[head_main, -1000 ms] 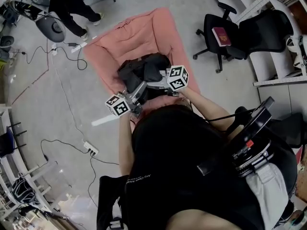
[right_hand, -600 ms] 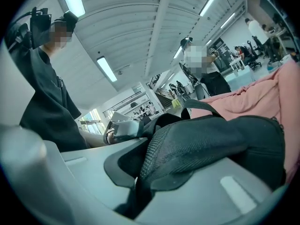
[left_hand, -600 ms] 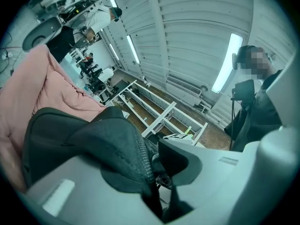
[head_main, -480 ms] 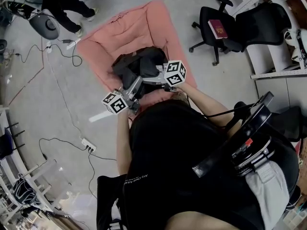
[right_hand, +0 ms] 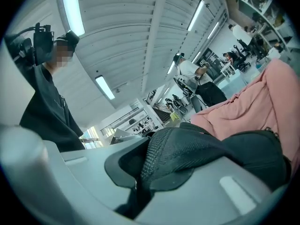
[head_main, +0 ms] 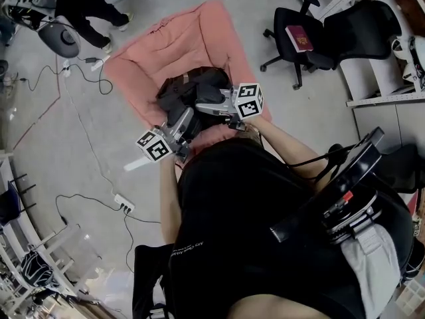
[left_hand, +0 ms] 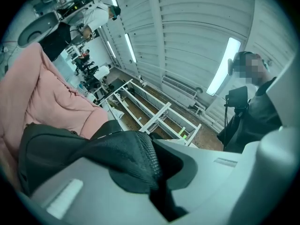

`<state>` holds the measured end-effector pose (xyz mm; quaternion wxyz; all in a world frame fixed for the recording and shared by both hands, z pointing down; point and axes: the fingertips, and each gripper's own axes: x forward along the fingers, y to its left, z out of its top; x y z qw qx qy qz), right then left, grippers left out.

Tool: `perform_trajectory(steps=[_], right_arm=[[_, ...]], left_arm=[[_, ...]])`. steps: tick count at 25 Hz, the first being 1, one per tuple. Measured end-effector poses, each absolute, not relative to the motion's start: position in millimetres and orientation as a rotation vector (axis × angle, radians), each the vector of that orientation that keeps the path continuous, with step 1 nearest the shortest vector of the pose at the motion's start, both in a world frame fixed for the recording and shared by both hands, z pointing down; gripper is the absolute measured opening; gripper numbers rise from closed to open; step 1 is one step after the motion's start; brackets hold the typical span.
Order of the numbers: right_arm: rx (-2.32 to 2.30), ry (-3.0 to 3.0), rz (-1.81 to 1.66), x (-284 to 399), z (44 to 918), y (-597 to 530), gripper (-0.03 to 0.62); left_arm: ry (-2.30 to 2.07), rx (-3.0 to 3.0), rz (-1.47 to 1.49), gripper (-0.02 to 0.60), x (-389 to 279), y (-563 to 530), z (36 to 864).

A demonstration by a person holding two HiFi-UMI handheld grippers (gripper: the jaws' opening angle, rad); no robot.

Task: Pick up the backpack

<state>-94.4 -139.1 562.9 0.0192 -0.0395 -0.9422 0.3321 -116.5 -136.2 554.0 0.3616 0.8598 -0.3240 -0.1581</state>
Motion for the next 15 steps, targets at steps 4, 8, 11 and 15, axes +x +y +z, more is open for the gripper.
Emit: perform_trajectory(steps=[4,8,11,15], right_arm=[[-0.111,-2.95,1.034,-83,554,-138,0.04],[-0.04,-3.009,1.098,-68,541,-148,0.041],[-0.037,-3.025,1.095,-72,533,-151,0.04],[-0.065,-3.042,1.066,-79,518,-149,0.04]], left_arm=[[-0.858,2.207,-0.482,0.018,-112,-137,545],[-0.847,2.209,-0.513,0.018,-103,-140,540],[-0.872,2.22,-0.506,0.018,-111,-141,535],[-0.915,2.225,-0.545,0.018,-127,-142,520]])
